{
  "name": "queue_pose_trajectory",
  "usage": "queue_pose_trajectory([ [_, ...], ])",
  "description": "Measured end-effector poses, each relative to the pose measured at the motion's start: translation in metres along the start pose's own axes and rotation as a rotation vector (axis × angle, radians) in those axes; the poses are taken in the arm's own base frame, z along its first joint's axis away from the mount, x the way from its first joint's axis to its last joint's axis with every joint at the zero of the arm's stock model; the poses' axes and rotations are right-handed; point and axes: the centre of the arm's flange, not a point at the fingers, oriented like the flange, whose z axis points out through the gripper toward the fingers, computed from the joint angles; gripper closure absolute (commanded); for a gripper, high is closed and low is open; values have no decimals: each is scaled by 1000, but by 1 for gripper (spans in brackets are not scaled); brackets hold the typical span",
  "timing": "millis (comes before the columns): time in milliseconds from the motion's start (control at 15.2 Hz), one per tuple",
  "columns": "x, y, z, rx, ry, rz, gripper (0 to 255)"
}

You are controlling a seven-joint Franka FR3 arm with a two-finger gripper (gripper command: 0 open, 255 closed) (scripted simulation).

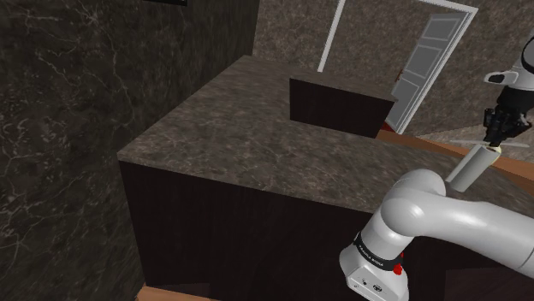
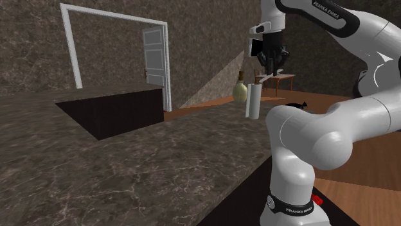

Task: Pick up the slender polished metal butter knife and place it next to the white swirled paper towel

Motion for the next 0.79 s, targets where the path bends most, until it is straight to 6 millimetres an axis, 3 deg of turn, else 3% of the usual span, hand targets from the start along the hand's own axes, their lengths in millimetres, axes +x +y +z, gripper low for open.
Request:
queue_pose_trajectory([
  [792,-154,20,33,0,0,0,255],
])
